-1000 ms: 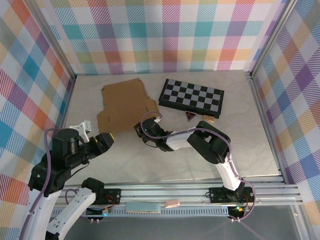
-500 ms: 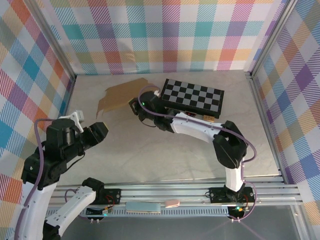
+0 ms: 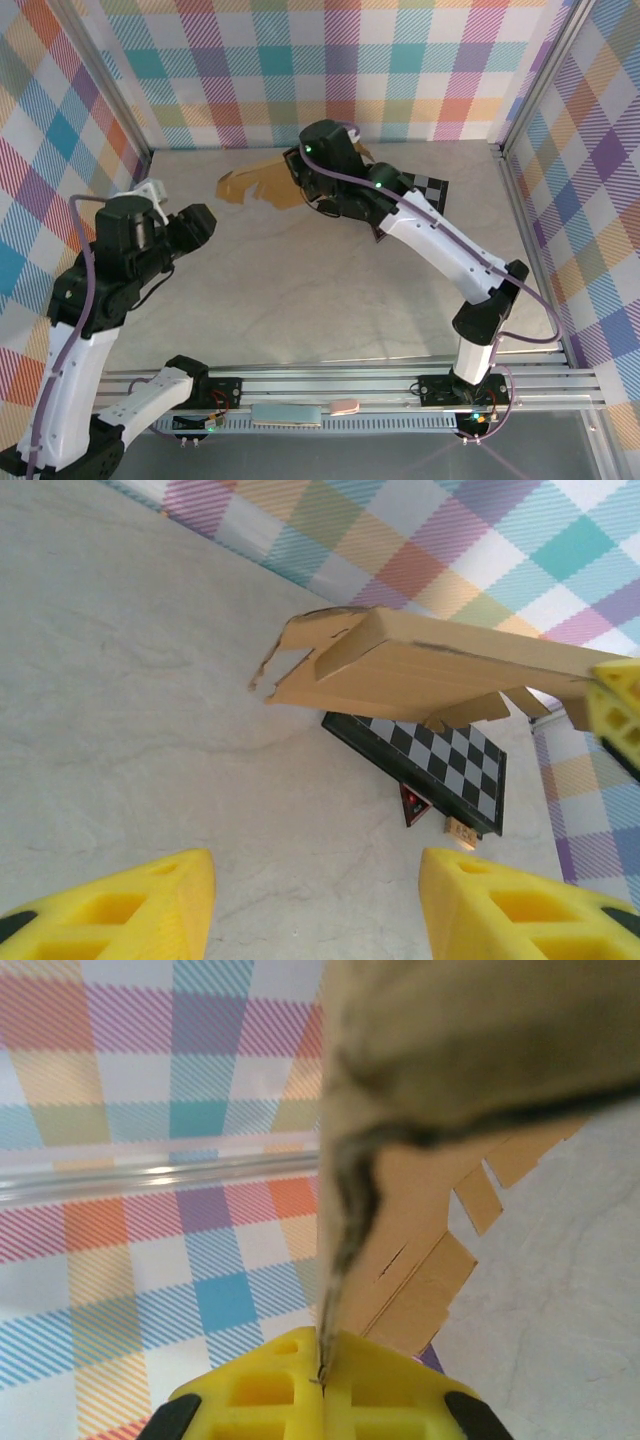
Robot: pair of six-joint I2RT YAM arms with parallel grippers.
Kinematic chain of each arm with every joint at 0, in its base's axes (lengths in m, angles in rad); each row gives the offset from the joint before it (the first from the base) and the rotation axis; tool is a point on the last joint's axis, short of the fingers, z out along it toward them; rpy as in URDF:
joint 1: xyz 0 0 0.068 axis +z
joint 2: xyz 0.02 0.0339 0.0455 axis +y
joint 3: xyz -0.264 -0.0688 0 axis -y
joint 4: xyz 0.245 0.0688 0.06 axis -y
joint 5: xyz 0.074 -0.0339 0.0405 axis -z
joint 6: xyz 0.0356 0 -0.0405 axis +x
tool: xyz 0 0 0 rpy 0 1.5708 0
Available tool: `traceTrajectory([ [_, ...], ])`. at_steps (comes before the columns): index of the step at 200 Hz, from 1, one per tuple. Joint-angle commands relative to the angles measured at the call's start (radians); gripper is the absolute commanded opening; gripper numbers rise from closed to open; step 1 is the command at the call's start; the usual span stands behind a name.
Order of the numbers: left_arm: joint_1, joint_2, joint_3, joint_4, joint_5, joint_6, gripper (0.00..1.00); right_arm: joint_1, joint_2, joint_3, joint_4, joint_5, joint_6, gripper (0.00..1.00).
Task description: Fold the paper box
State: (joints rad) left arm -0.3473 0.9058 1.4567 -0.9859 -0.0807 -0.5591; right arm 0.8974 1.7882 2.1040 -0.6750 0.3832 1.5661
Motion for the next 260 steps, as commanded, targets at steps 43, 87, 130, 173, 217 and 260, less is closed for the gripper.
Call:
traceTrajectory([
  [43,-0.005,0.005,-0.292,0.494,0.122,0.318,0.56,-0.079,-0.056,0.172,-0.352,0.052,0.123,0.00],
  [87,-0.008,0.079,-0.486,0.935,0.200,0.512,0.62,-0.150,-0.091,0.173,-0.401,-0.030,0.132,0.00],
  [130,-0.026,0.266,-0.465,1.152,0.321,0.503,0.64,-0.208,-0.113,0.169,-0.444,-0.086,0.139,0.00],
  [173,-0.089,0.411,-0.384,1.189,0.339,0.553,0.64,-0.261,-0.121,0.168,-0.464,-0.147,0.150,0.00],
  [217,-0.091,0.545,-0.311,1.241,0.315,0.559,0.64,-0.287,-0.129,0.166,-0.485,-0.181,0.166,0.00],
  [260,-0.103,0.620,-0.247,1.256,0.371,0.534,0.46,-0.320,-0.121,0.158,-0.478,-0.231,0.183,0.00],
])
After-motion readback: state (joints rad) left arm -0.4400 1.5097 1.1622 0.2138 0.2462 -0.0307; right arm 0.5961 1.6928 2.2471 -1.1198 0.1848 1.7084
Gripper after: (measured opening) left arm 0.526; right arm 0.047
